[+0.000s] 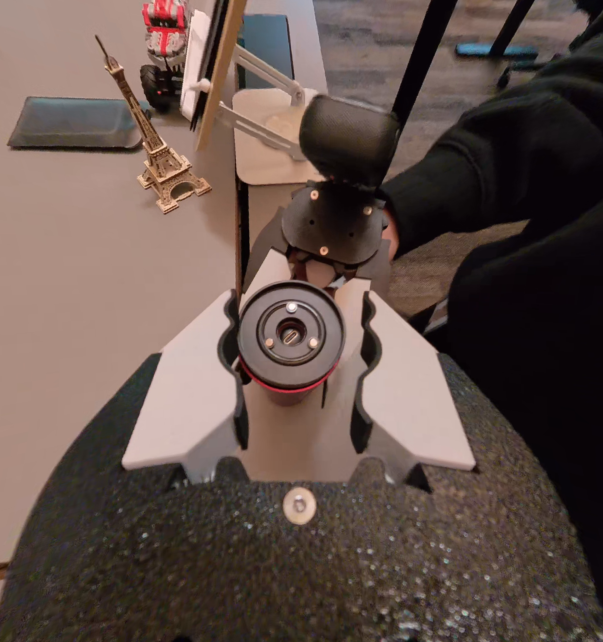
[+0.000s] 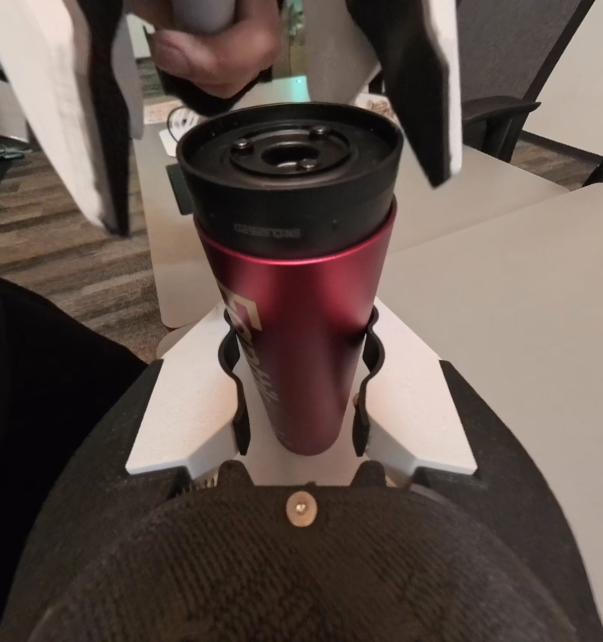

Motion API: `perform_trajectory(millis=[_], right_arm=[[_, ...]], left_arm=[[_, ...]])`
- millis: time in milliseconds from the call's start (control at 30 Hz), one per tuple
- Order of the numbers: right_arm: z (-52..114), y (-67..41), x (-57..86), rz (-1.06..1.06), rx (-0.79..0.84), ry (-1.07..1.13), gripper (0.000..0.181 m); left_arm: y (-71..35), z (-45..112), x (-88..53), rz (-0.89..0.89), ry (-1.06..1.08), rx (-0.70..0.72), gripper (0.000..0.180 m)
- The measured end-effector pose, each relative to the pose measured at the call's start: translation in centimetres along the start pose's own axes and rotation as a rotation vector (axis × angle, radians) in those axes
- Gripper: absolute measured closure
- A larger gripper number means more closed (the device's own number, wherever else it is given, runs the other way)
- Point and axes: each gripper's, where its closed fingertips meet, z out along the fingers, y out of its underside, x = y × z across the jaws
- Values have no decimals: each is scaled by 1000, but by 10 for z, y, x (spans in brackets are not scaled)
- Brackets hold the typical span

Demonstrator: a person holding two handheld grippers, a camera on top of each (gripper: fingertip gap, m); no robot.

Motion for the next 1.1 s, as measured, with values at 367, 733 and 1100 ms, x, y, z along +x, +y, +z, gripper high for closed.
perform_trajectory(millis=[367,733,1100], right_arm=[[-46,-12,9,131,53,188,92],[-170,-22,-70,273,-65,978,72],[-342,-16,-303,486,-33,1818,99]], left_arm=[[-40,-57,-17,32,-241,189,87],[-98,-23,85,240,-15,353,80],[-146,39,301,267,686,429,105]])
